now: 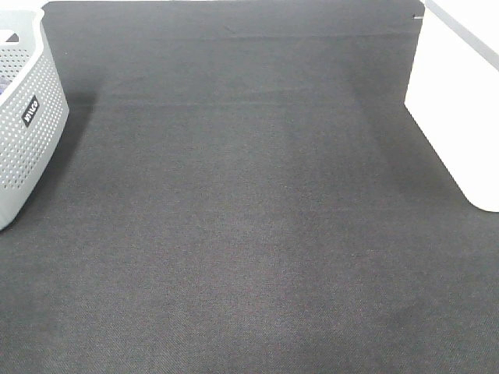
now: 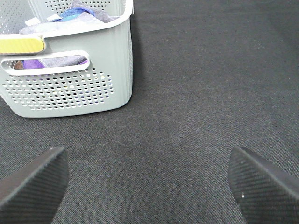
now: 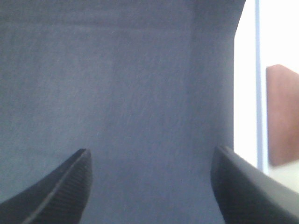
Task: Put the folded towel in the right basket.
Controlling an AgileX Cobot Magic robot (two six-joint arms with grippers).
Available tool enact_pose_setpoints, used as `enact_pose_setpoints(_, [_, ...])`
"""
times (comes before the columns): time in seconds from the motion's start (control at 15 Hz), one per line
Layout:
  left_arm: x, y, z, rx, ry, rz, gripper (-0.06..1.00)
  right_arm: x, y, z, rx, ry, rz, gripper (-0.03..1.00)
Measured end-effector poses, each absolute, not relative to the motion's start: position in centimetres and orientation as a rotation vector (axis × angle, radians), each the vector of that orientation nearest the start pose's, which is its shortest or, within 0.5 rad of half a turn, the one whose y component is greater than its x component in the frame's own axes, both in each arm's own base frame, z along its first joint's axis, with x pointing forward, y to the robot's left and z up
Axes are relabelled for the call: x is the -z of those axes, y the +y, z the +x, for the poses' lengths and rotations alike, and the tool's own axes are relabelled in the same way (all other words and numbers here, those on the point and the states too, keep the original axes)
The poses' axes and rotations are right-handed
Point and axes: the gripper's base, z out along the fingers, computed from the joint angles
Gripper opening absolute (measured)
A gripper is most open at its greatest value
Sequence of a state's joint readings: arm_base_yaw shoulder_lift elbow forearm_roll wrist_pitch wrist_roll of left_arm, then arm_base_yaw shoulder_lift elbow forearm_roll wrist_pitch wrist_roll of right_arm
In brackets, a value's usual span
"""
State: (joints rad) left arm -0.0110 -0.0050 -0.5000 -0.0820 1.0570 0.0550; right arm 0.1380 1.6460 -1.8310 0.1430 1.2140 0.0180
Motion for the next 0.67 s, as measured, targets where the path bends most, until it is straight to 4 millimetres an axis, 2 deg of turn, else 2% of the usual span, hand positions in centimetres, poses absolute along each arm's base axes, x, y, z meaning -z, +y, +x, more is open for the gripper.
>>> enact_pose_setpoints(0.27, [-27.8,-0.6,-0.6,0.070,2.032,0.071,0.88,-40.4,4.9,27.8,-0.212,2.582,-0.116,0.68])
enact_pose_setpoints(0.47, [-27.8,-0.6,-0.6,0.070,2.032,0.071,0.88,-37.7,3.9,21.8,-0.184,2.646,-0.117,0.68])
enact_pose_setpoints(0.67, [-27.8,-0.6,-0.6,0.070,2.032,0.071,0.88,-33.8,2.9,15.9,-0.158,2.708,-0.118,0.68])
